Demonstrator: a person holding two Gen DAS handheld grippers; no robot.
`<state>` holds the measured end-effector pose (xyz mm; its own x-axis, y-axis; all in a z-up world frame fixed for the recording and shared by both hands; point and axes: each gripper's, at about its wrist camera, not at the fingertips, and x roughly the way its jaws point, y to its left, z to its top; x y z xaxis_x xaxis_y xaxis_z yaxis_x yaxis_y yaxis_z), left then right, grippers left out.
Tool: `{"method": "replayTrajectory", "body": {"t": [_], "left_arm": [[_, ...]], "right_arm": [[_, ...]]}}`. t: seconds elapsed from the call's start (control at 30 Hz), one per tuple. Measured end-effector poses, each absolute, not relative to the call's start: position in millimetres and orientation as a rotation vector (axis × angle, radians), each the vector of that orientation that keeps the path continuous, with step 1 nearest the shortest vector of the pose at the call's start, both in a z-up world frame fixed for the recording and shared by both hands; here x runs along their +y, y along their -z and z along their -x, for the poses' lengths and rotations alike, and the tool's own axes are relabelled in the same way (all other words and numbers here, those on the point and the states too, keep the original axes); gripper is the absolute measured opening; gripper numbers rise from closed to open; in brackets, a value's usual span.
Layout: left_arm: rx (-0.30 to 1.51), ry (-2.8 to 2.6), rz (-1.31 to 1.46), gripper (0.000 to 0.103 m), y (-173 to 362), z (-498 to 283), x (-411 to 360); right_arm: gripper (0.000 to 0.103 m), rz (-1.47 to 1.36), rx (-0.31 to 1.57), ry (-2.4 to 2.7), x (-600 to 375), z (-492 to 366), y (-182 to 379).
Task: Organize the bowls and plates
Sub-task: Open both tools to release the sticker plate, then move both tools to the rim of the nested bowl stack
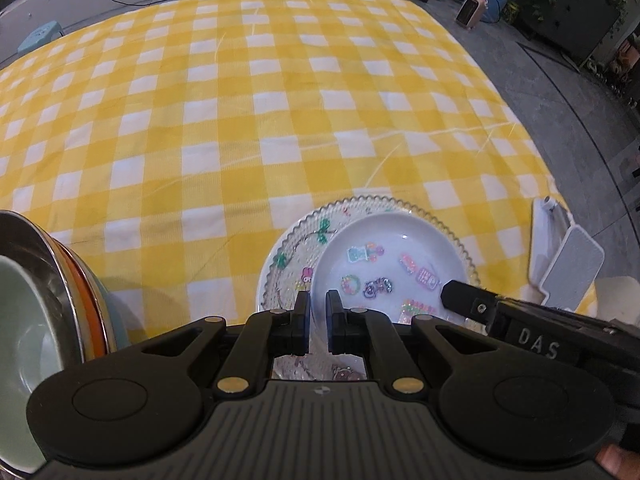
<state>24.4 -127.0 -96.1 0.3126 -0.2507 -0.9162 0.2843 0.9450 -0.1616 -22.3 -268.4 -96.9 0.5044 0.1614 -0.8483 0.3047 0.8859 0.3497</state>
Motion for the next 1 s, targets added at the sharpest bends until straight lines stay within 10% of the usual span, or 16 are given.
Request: {"method": "replayTrajectory", "body": {"t": [0.27, 0.6, 1.0], "left_arm": [[1.208, 0.382, -0.085, 0.011, 98, -24, -132], [1.191, 0.385, -0.119, 0.068, 82, -26, -129], [1.061, 0.442, -0.041, 0.075, 1, -40, -64]], "right_arm": [[0.003, -0.482, 1.069, 0.099, -267, 20, 98], [0.017, -0.490, 1.057, 0.121, -269, 22, 97], [0.032, -0.478, 1.004, 0.139, -269, 26, 86]]}}
